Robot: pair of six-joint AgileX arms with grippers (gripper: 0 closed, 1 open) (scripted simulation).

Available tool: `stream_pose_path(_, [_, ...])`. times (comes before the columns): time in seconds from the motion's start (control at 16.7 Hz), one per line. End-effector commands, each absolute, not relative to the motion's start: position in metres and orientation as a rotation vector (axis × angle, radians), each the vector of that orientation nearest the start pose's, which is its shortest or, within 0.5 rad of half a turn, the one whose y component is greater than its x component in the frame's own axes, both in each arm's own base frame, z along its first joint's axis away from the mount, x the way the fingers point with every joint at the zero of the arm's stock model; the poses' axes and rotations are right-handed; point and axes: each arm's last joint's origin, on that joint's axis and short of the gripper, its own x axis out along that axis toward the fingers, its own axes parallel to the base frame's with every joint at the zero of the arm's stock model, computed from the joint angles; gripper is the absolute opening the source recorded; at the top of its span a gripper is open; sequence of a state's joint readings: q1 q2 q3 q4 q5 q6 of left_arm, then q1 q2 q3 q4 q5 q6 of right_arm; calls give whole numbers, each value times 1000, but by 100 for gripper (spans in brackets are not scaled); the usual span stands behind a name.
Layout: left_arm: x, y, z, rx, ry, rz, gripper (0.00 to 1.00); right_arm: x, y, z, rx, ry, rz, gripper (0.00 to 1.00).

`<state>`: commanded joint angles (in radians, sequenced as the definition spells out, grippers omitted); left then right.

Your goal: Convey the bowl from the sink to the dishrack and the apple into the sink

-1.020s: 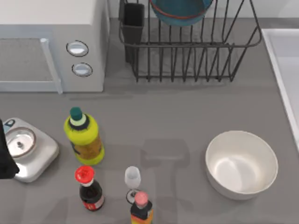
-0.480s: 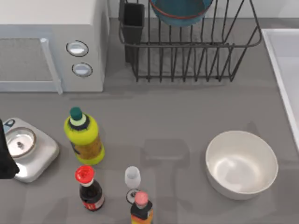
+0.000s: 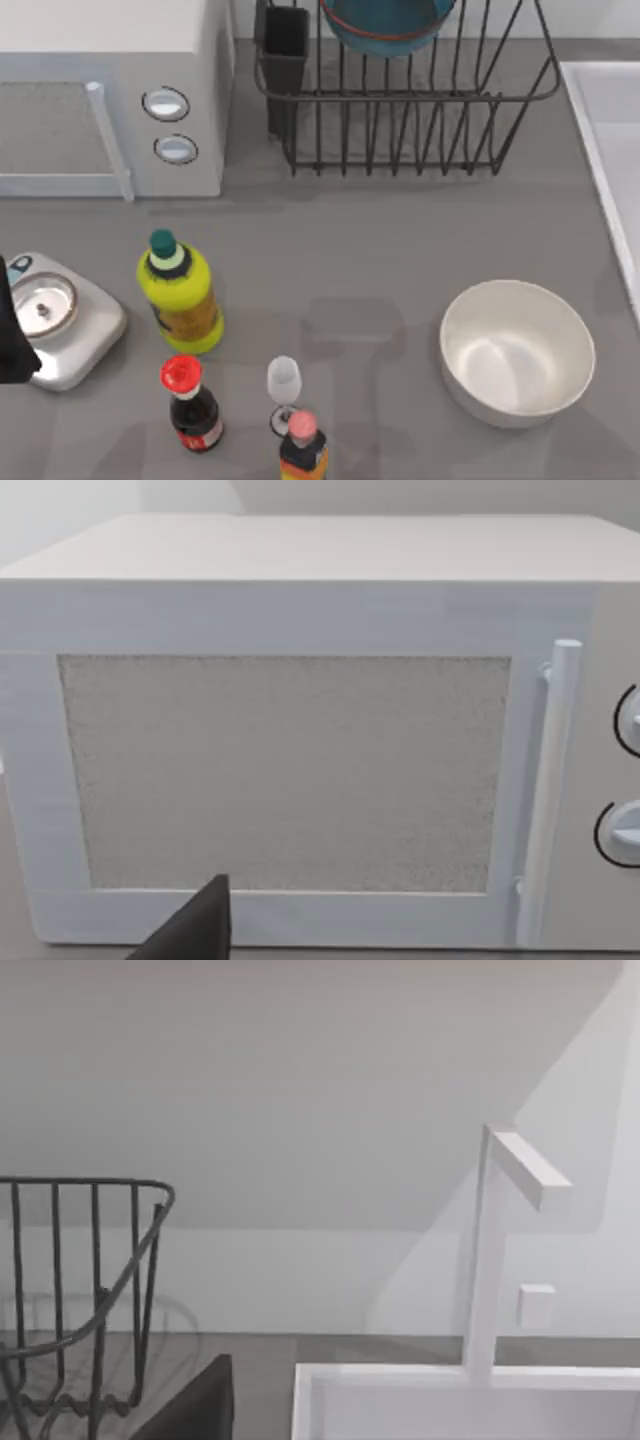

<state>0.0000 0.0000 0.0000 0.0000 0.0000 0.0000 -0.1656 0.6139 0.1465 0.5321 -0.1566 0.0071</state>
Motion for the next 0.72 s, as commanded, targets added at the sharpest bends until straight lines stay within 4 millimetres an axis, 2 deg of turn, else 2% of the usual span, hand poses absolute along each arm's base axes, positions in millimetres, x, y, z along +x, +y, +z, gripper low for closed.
stream_pose_path(0.12, [106, -1, 160, 0, 0, 0, 100, 133, -13, 193, -8, -57, -4, 100])
stream_pose_path(0.3, [106, -1, 160, 0, 0, 0, 100, 116, -6, 177, -2, -35, -2, 100])
stream_pose_path(0.54, [106, -1, 160, 0, 0, 0, 100, 107, -2, 162, 0, -4, 0, 100])
stream_pose_path(0.72, [106, -1, 160, 0, 0, 0, 100, 106, -1, 160, 0, 0, 0, 100])
